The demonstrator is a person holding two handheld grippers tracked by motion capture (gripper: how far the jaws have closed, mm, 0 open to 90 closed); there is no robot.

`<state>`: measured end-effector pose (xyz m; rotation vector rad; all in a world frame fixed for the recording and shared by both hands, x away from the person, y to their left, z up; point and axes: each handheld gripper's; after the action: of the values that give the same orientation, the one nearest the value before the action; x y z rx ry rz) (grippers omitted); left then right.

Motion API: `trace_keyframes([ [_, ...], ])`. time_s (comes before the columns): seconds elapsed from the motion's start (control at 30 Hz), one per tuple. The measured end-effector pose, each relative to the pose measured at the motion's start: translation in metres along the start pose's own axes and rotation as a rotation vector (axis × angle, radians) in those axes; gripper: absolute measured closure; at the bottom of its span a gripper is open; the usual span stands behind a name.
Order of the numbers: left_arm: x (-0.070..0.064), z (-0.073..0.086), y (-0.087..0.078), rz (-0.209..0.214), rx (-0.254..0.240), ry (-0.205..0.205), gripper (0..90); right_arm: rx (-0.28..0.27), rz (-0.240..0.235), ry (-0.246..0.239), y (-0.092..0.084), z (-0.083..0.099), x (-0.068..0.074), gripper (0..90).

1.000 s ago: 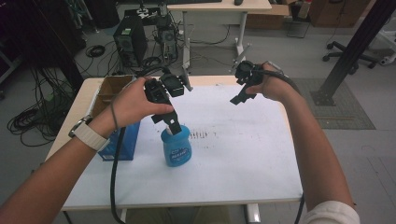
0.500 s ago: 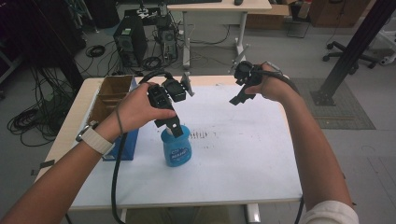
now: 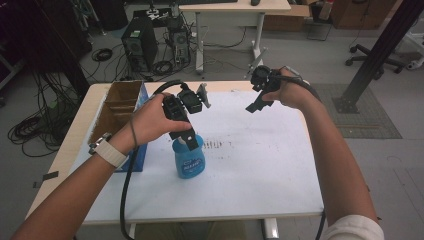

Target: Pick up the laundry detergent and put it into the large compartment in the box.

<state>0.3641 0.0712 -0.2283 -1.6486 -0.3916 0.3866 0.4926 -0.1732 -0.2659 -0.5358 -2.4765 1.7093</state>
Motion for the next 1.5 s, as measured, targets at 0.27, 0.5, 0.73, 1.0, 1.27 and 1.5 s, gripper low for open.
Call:
trace_keyframes([
  [0.27, 0.003, 0.000, 0.009, 0.009, -0.009, 0.009, 8.2, -0.002, -0.001, -0.001, 0.000, 0.000, 0.000, 10.7],
  [0.5, 0.004, 0.000, 0.017, 0.015, -0.007, 0.021, 8.2, 0.000, -0.003, -0.002, 0.001, -0.001, 0.000, 10.7],
  [0.73, 0.005, 0.001, 0.023, 0.017, -0.003, 0.025, 8.2, 0.001, -0.001, 0.004, 0.000, 0.001, -0.001, 10.7],
  [1.0, 0.004, 0.001, 0.030, 0.014, 0.002, 0.029, 8.2, 0.002, -0.002, 0.005, 0.001, 0.001, 0.000, 10.7],
  [1.27, 0.005, 0.002, 0.037, 0.023, 0.003, 0.027, 8.2, 0.006, -0.005, 0.002, 0.003, 0.000, 0.000, 10.7],
  [1.5, 0.006, 0.001, 0.042, 0.016, 0.008, 0.024, 8.4, 0.007, -0.009, 0.000, 0.005, -0.002, 0.001, 10.7],
])
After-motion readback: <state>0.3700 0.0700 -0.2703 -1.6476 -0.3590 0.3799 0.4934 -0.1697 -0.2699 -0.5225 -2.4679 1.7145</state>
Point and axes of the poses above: each handheld gripper's, and its own axes: y roughly forward along the jaws, z roughly out of its underside, x roughly to its left, and after that the axes turned 3 degrees about x, right-handed
